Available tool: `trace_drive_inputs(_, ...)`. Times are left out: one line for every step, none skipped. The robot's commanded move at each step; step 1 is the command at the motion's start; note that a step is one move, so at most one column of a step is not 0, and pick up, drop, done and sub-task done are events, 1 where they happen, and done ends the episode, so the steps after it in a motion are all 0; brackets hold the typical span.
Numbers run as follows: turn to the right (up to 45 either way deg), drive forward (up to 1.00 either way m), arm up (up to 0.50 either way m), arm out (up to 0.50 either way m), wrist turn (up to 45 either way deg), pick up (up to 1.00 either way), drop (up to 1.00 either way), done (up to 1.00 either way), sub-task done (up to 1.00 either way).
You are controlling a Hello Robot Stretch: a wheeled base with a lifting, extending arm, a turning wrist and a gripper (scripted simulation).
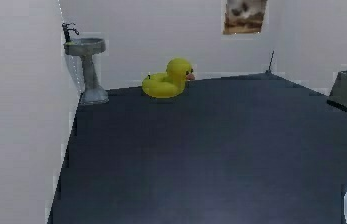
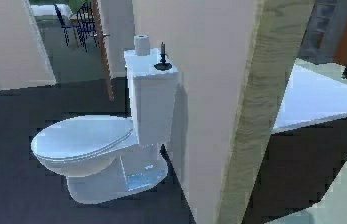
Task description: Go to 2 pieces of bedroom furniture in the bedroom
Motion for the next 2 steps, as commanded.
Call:
trace_drive_inputs(24.0, 0.0, 0.0, 0.0, 0.0, 0.0, 0.0, 0.0, 0.0)
trace_drive_inputs(3.0, 0.0, 0.0, 0.0, 0.0, 0.0, 0.0, 0.0, 0.0)
